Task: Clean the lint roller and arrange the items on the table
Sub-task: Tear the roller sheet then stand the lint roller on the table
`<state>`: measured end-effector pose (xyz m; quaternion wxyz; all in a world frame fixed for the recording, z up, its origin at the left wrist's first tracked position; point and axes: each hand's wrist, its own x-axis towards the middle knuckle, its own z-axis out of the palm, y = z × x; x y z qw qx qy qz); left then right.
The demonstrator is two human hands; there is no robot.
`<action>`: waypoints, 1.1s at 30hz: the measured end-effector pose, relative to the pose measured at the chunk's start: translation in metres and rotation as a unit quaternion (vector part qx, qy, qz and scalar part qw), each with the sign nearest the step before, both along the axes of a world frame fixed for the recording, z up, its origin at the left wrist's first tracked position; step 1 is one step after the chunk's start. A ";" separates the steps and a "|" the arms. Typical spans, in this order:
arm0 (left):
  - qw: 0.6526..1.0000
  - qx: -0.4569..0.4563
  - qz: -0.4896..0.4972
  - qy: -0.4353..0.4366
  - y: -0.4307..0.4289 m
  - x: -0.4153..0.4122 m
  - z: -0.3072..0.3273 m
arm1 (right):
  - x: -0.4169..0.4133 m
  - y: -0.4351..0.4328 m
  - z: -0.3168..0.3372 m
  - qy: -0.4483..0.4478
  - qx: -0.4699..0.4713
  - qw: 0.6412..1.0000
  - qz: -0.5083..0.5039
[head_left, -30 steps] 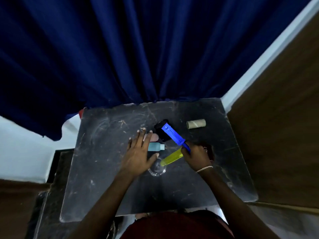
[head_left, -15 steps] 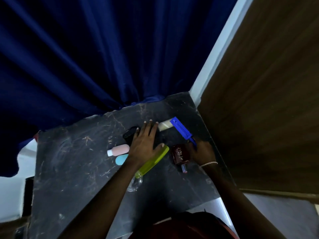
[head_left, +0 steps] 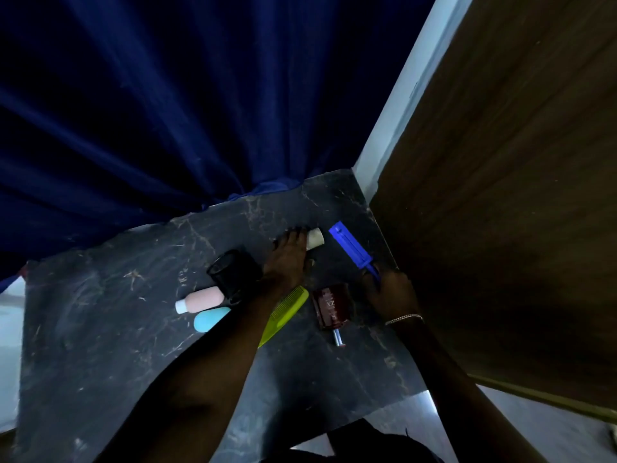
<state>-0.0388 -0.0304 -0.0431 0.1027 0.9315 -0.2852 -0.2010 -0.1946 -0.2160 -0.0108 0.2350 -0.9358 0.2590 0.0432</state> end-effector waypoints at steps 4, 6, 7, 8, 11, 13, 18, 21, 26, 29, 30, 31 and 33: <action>1.000 0.017 0.018 0.003 -0.013 0.003 -0.008 | 0.002 -0.005 -0.001 -0.004 0.010 1.000 0.009; 0.999 0.011 0.041 0.008 -0.018 0.003 -0.009 | 0.001 -0.008 -0.002 0.000 0.007 1.000 0.011; 0.999 0.008 0.050 0.011 -0.020 0.003 -0.010 | 0.000 -0.009 -0.003 0.003 0.003 1.000 0.012; 0.998 0.007 0.054 0.013 -0.021 0.003 -0.009 | -0.001 -0.010 -0.003 0.002 -0.002 1.000 0.011; 0.999 0.000 0.050 0.014 -0.023 0.004 -0.008 | -0.005 -0.012 -0.003 -0.008 -0.002 1.000 0.007; 0.998 -0.027 0.056 0.010 -0.020 0.001 -0.003 | -0.008 -0.012 -0.001 -0.011 -0.006 1.000 0.012; 0.966 -0.236 0.102 0.029 0.007 -0.017 0.024 | -0.018 -0.008 0.013 -0.050 0.022 0.998 0.002; 0.933 -0.337 0.118 0.046 0.039 -0.029 0.049 | -0.027 0.002 0.027 -0.082 0.047 0.995 0.013; 0.905 -0.403 0.125 0.050 0.102 -0.064 0.088 | -0.042 0.031 0.054 -0.116 0.107 0.982 0.102; 0.886 -0.433 0.133 0.102 0.139 -0.085 0.108 | -0.048 0.053 0.071 -0.101 0.148 0.969 0.167; 0.880 -0.438 0.140 0.123 0.149 -0.090 0.114 | -0.049 0.059 0.076 -0.094 0.155 0.965 0.188; 0.875 -0.440 0.146 0.140 0.161 -0.094 0.119 | -0.050 0.065 0.082 -0.088 0.161 0.961 0.210; 0.870 -0.439 0.154 0.163 0.184 -0.101 0.129 | -0.051 0.078 0.095 -0.081 0.173 0.948 0.254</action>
